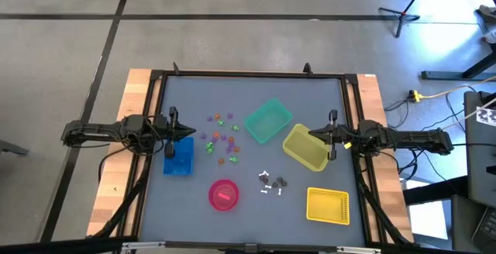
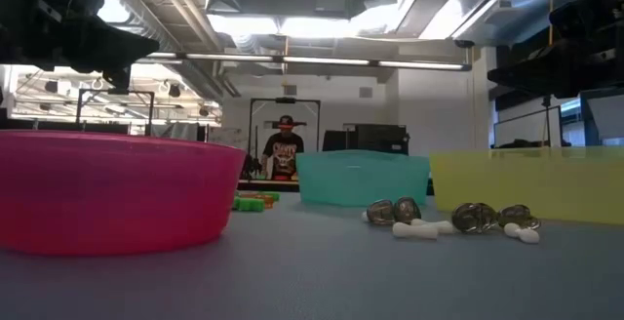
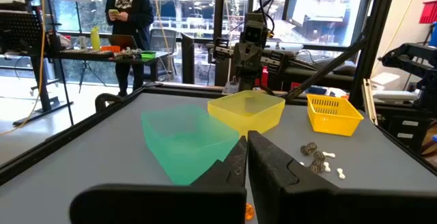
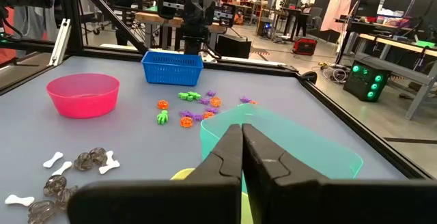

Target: Sort Halloween decoration

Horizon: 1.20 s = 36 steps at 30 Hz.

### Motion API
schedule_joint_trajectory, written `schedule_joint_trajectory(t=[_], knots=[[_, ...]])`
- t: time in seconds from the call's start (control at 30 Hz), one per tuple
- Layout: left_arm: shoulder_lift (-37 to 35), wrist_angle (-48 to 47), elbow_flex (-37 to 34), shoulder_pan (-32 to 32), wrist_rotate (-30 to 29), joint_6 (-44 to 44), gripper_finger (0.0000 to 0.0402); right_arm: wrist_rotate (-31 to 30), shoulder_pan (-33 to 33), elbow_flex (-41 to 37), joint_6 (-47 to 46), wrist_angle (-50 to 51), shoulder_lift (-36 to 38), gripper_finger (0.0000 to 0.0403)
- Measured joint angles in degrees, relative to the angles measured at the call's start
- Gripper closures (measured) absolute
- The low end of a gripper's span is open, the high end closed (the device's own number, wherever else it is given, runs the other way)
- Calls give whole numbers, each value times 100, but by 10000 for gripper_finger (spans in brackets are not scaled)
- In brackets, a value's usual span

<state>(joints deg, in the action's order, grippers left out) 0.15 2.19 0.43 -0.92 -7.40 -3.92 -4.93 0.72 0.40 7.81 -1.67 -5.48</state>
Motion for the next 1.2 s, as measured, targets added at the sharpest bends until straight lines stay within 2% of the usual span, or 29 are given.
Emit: schedule_joint_trajectory(t=[0.97,1.2], knots=[[1,-1,-1,0,0,0,401,17,1,-7,35,-91,-1,400],[0,0,-1,0,-1,0,401,225,1,-7,-549,-162,0,400]])
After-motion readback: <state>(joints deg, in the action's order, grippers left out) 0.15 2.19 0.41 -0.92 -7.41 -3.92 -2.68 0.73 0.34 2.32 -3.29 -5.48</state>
